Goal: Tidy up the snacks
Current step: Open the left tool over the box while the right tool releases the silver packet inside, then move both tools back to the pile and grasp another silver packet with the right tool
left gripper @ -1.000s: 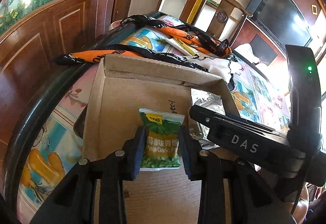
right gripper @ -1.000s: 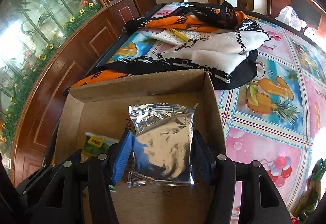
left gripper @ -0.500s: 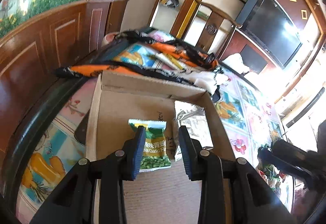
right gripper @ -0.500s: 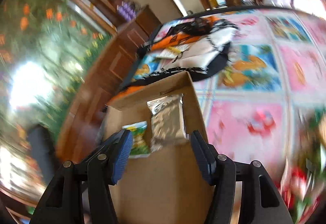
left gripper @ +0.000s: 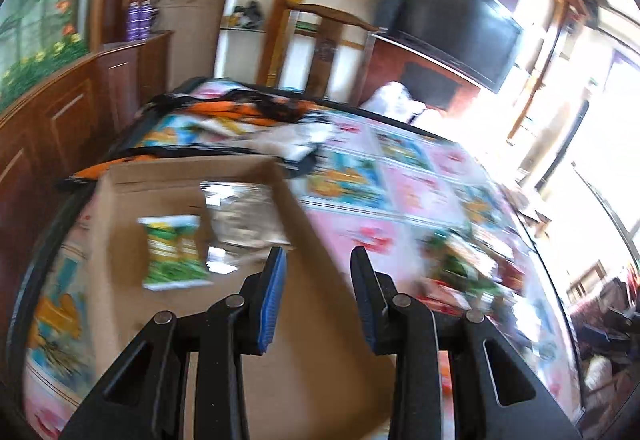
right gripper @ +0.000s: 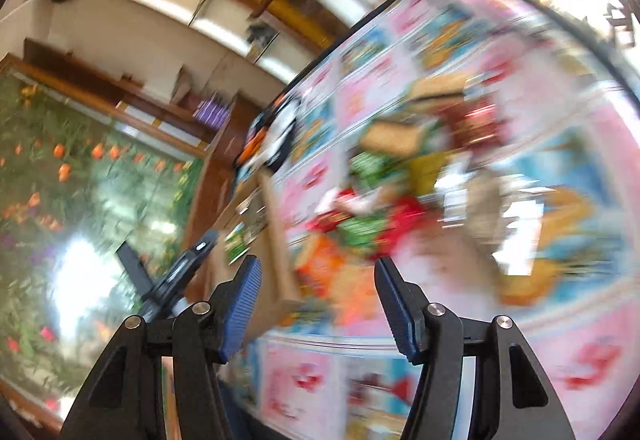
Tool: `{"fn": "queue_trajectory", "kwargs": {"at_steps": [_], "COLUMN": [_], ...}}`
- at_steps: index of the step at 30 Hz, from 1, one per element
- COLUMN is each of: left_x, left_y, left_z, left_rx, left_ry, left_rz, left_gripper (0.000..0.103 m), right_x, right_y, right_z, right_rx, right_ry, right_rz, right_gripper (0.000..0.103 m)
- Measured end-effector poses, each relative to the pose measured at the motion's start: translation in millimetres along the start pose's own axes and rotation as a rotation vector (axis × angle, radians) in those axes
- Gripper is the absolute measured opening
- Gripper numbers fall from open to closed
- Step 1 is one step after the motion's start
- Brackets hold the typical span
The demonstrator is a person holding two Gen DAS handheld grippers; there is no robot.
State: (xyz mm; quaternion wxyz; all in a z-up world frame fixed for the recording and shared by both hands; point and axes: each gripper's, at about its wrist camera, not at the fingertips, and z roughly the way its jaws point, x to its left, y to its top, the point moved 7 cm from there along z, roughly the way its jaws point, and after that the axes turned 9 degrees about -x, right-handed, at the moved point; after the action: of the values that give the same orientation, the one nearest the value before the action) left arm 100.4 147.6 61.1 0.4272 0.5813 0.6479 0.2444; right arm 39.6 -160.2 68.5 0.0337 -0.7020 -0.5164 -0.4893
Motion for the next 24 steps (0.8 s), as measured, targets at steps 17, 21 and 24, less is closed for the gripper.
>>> {"fn": "queue_trajectory", "kwargs": {"at_steps": [17, 21, 24], "left_x": [-171.1, -163.0, -159.7], "left_y": [-79.3, -78.5, -77.5], "left_z": [28.0, 29.1, 31.0], "left_rx": [0.182, 0.184, 0.177], "left_ry": [-0.241, -0.253, -0.248], "left_rz": [0.159, 0.151, 0.152], "left_gripper": [0.036, 0.038, 0.043], "right_x": [-81.5, -91.8, -94.8], "right_y": [5.6, 10.3, 19.1], "right_z": [-39.3, -22.8, -11.0], "right_rx": [-0.104, -0.082, -0.082], "right_ry": [-0.244, -0.270, -0.310], "right_rz": [-0.166, -0.160, -0.181], "right_gripper": [0.066, 0.066, 0.066]}}
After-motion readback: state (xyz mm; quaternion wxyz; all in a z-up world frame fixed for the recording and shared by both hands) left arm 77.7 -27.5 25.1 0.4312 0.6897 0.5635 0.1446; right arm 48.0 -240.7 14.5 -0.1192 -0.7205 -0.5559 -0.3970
